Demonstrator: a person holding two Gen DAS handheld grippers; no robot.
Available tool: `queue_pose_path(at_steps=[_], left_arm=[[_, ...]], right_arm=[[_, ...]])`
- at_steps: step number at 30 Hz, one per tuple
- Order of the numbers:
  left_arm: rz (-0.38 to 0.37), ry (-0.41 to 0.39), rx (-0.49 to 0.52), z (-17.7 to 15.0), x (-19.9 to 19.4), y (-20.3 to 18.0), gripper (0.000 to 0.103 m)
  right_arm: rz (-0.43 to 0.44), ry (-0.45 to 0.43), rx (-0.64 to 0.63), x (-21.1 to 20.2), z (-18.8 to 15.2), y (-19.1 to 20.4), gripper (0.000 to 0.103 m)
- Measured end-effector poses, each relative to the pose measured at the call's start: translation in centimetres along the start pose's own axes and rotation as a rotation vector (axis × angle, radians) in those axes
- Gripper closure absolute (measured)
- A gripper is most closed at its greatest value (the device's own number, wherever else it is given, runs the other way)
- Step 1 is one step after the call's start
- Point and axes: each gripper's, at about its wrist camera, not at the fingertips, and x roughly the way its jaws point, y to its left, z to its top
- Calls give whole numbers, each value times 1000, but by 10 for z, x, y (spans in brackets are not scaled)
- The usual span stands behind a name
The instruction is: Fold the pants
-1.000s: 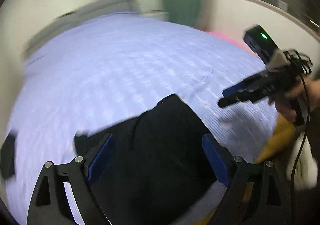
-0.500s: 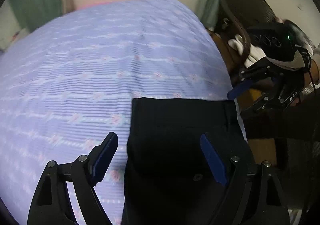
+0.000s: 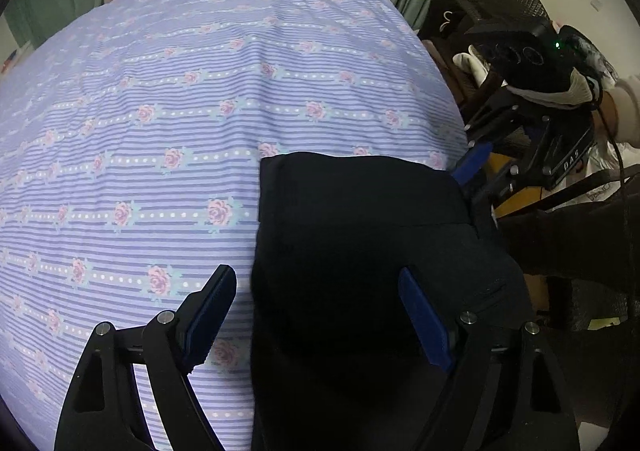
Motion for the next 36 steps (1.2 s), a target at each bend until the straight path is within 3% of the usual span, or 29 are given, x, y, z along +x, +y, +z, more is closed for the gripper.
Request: queue_pose_path(at_steps=[6,8,9,10,13,18,22,27,30,32,34,36], left_arm=[[-4,-9,-45,-3,1,1,20],[-1,-6,-54,-4,2,0,20],[1,-6,-55,-4,3,-1,20],[1,-5,-54,-4,4,-3,20],[-13,-12,-36,3,7,-14,20],[-34,-24,10,23,18,-27,20],[-16,-4,-1,33,37,-19,20],[7,12,-27,36,44,-6,20],[17,7,-38,40,36,-2,20],[32,-7,-43,41,25,-2,20],[56,-37,-65,40,11,-4,20],[84,-74,-106,36,-3,-7,20]], right_arm=[[69,67,-5,18,5,-7,65],[62,62,-18,16,4,-7,77],[61,67,-14,14,4,-9,90],[69,63,-3,9,3,-13,92],[78,35,-6,-16,-1,-20,94],[22,26,-30,-49,-7,-24,94],[-46,40,35,-40,-15,-46,94],[-43,23,86,-32,-16,-55,93],[-90,0,83,-31,-15,-46,90],[-101,-14,96,-33,-16,-44,82],[-149,-39,121,-32,-17,-35,50],[-149,-78,139,-44,-17,-33,50]])
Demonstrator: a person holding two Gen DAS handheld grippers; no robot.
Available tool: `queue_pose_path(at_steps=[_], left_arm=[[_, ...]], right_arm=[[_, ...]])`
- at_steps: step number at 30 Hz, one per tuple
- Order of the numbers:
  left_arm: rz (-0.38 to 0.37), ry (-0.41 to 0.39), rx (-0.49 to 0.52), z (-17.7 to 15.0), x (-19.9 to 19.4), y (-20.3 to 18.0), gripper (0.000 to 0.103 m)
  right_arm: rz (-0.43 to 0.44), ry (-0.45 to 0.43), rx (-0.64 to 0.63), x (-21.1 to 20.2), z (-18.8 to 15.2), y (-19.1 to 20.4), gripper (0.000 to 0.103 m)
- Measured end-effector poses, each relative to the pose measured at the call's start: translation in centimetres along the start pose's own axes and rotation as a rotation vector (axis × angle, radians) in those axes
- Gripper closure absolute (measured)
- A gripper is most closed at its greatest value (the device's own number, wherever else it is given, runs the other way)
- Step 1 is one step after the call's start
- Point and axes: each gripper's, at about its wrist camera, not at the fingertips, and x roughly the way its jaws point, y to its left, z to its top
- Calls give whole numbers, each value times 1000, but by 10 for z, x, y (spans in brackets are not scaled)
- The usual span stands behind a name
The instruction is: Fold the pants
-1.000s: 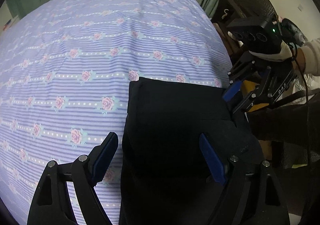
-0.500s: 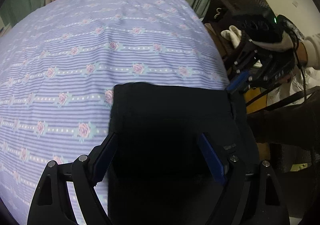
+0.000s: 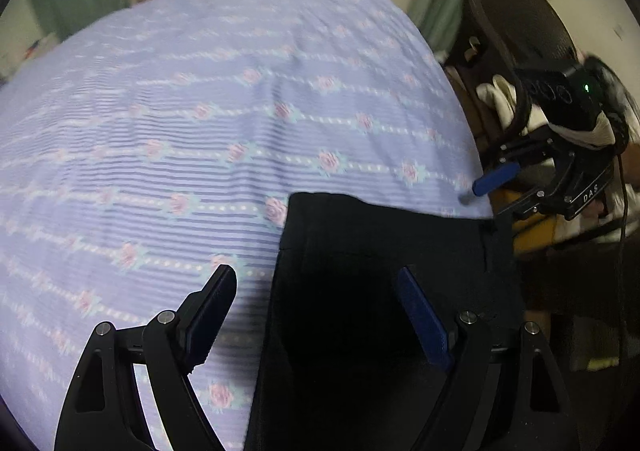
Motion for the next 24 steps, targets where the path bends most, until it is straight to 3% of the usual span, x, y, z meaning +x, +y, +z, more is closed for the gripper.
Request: queue_pose_path(at_steps=[5,7,11,15,20,24], left_arm=[[122,-100,-201,-36,-44,-12,20],[195,-123,-325,-62,-60,-19,18],[315,-130,-539,-121,-77,-40,17],[439,-118,-734,-168,-70,-57,17],[507,-175,-1025,-211,-58,-66,17],[561,-189,-1136,-231,-49,-70,17]], right_arm=[[-18,-51,-48,-24,12,19,41],[-32,-51,-94,-26,21,29,31],[-18,-14,-159,-20,38,35,30],[-6,43,-239,5,48,44,30],[-16,120,-296,34,52,48,30],[-41,134,-317,43,56,43,30]])
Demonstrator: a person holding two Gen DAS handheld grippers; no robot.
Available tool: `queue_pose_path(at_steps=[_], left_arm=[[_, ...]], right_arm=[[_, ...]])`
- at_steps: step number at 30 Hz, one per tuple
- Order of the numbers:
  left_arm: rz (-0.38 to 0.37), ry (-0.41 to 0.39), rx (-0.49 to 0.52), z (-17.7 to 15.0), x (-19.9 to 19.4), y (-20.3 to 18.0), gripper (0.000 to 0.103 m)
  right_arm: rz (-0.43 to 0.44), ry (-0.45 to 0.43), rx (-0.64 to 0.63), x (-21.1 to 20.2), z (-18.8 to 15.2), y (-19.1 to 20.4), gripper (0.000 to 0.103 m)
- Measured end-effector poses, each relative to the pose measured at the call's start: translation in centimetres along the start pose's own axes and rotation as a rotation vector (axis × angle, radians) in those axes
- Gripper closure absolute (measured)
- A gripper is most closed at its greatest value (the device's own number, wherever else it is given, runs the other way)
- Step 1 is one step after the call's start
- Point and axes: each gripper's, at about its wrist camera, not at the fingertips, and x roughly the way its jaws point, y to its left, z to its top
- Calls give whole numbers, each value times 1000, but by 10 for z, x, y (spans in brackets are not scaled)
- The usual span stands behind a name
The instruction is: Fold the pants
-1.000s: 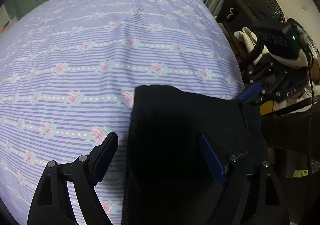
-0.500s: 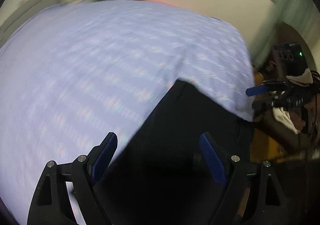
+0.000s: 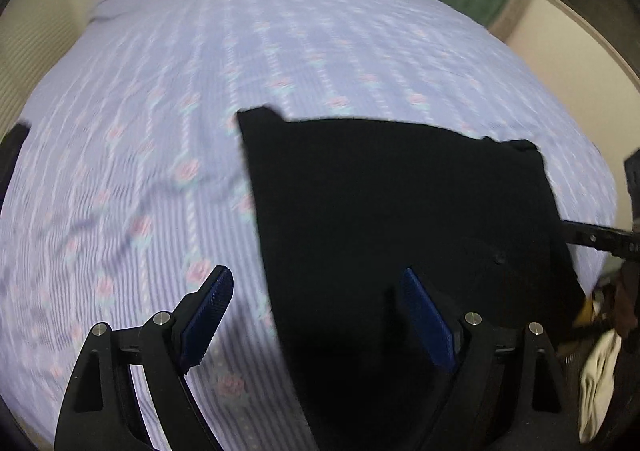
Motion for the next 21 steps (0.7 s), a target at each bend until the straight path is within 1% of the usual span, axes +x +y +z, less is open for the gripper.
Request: queue_pose_path(at_steps=[1,4,6,8,9,10,14,16,17,18,19,21], left_arm=[[4,6,-16,-4,4,2,17],[-21,30,-33,-17,13,0,17],[-29,47,-33,-25,20,-1,16],[-12,51,-40,-31,22,0,12],[-7,52,-43,-32,22,2,8],[-8,52,-48,-33,23,3,8],[-45,70,-62,-37,29,2,7],[-66,87,-68,-41,34,2,3],[-61,90,-67,-43,37,1,2],[-60,92,-67,-44,38,0,0],[-67,93,-71,-46,40,-1,0],[-91,97,-93,-48,45,-2,0]], right_arm=[[-1,4,-2,3,1,2,30],[-4,29,-32,12,0,-3,30],[22,49,-42,19,0,-3,30],[44,65,-57,25,0,-2,30],[48,77,-69,29,-1,-2,30],[54,91,-80,32,-2,-2,30],[101,132,-101,43,-5,0,30],[140,150,-103,49,-6,0,30],[158,156,-99,52,-6,-1,30],[175,160,-94,55,-7,-3,28],[192,163,-88,57,-7,-3,24],[222,167,-91,62,-6,-2,22]])
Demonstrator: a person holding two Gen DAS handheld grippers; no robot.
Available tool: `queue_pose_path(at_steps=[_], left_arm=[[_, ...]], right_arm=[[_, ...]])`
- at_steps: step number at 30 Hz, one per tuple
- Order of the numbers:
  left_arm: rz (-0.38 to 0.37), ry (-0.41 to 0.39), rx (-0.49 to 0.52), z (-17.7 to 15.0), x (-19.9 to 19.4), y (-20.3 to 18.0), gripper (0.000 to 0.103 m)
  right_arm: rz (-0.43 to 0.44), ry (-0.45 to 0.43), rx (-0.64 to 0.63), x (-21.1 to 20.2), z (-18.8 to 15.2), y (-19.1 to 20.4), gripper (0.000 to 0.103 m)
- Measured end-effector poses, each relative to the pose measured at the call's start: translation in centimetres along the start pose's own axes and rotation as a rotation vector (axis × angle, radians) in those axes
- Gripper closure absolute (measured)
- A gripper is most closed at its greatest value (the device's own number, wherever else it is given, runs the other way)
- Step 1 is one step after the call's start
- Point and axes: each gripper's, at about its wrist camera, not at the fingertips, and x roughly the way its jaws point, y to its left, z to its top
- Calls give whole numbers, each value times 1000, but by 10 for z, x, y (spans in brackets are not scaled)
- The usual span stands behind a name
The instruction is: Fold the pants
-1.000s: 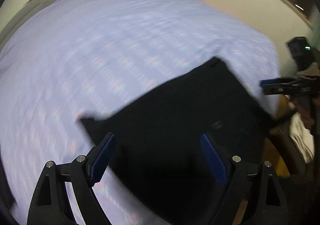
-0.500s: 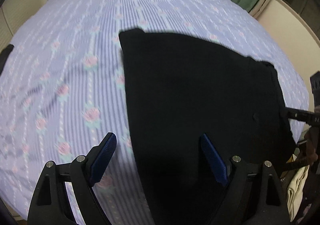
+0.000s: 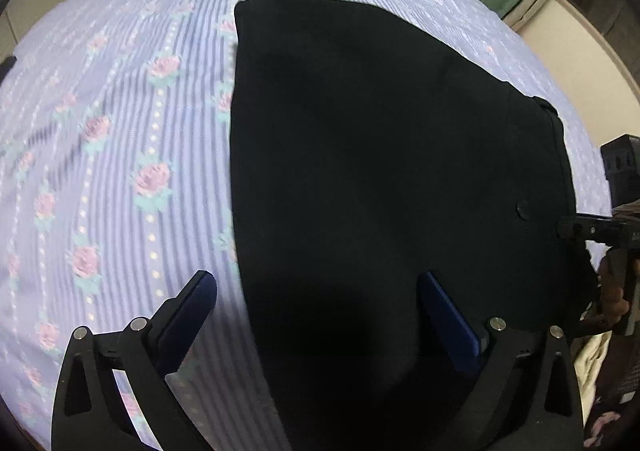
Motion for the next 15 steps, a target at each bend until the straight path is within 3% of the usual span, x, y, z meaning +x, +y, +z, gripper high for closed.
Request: queue_pose_path(at_steps=[5,11,15], left_arm=[[-40,-6,-16,-6,5,-2,0],[-94,2,32,-22,2,-16,4],[-100,-10,-11,-27,-1,-11,12]], right_arm=[[56,28,-55,6,3,9,16],[201,43,-19,10,6,1,15],[225,63,17,23,14,1,23]])
